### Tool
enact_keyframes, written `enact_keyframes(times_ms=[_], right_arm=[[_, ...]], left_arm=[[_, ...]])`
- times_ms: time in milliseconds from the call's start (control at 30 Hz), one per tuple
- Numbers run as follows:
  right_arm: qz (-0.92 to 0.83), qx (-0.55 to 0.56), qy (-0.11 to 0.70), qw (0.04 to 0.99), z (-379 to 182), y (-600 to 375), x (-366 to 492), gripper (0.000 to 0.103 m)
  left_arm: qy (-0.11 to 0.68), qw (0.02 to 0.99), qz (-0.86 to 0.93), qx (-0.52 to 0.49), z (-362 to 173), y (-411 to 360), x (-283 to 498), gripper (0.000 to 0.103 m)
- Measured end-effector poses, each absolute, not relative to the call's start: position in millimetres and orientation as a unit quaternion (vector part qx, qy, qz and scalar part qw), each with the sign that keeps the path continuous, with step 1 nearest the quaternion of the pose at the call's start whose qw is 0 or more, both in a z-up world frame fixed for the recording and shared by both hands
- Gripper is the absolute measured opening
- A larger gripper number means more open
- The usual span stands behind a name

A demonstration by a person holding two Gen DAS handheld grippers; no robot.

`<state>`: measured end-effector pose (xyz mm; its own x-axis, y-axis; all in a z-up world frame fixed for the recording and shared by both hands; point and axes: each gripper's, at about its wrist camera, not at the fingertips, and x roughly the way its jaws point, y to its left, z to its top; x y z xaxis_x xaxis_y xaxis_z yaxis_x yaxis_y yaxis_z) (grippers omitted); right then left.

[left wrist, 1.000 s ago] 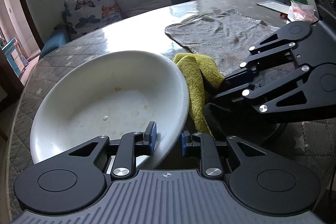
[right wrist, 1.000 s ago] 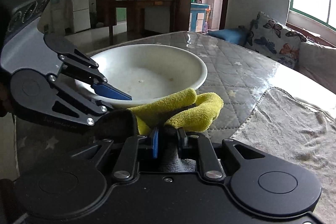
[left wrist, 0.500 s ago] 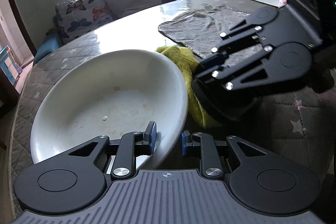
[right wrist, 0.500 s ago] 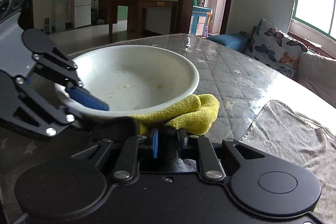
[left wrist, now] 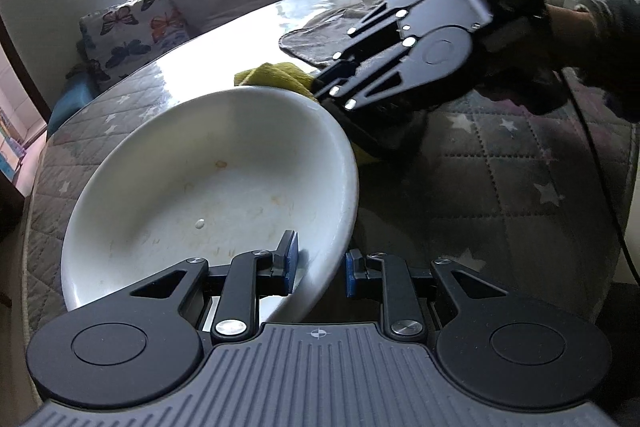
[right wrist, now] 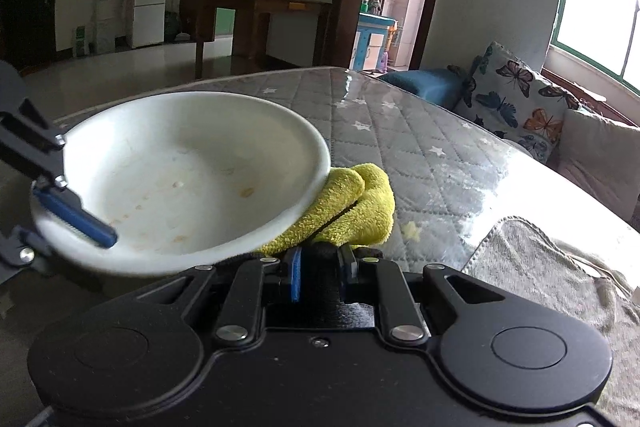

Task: Clean bowl
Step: 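Wipe the yellow cloth along the bowl rim with the right tool, then rub the yellow cloth back and forth on the bowl rim with the right tool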

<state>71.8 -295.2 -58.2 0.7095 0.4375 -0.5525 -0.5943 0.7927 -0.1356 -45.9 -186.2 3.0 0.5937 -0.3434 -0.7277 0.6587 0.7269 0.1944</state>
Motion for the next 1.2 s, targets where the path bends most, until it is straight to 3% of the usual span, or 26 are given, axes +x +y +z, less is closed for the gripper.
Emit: enact_keyframes(times_ms=[833,1200], right_arm=[[0.308,-0.169,0.254,0.901,-56,-294,39,0.018],[0.331,-0.176,0.253,0.892,-52,-297,6,0.019]], left_arm=[[0.353,0.862,-0.266,0.249,7,-228,-24,0.029],[0.345,0.849,-0.295,0.270,8,-223,-41,0.026]])
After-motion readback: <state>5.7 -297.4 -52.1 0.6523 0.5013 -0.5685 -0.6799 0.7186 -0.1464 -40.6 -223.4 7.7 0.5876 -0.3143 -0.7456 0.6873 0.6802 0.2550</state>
